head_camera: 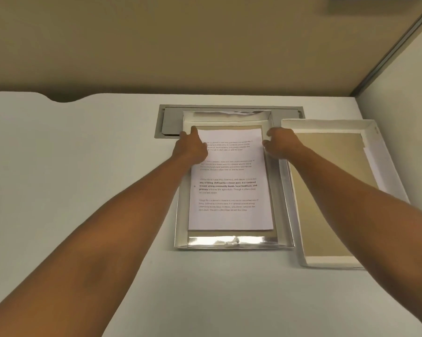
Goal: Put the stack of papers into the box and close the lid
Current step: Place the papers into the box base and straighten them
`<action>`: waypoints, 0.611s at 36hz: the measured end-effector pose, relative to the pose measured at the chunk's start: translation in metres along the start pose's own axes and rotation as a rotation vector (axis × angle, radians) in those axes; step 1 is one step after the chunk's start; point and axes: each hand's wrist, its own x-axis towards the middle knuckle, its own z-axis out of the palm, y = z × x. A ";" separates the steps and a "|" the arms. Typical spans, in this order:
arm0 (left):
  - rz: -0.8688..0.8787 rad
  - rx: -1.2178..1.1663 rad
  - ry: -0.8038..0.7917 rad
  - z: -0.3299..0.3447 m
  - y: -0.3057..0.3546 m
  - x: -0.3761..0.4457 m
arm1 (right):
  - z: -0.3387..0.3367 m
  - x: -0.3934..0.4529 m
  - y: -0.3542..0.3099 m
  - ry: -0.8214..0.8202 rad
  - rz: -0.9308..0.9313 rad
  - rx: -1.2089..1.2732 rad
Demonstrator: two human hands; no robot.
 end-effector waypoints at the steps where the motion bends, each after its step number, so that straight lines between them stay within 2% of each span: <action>1: -0.003 0.026 -0.009 -0.001 0.000 0.009 | -0.001 0.009 -0.002 -0.006 0.002 -0.014; 7: 0.018 0.122 -0.088 -0.007 -0.001 0.043 | -0.001 0.043 -0.008 -0.038 0.005 -0.063; 13: 0.045 0.315 -0.167 -0.012 0.004 0.058 | 0.007 0.064 -0.012 -0.081 -0.014 -0.108; 22: 0.097 0.267 -0.001 -0.001 -0.011 0.064 | 0.019 0.071 -0.009 -0.004 -0.070 -0.193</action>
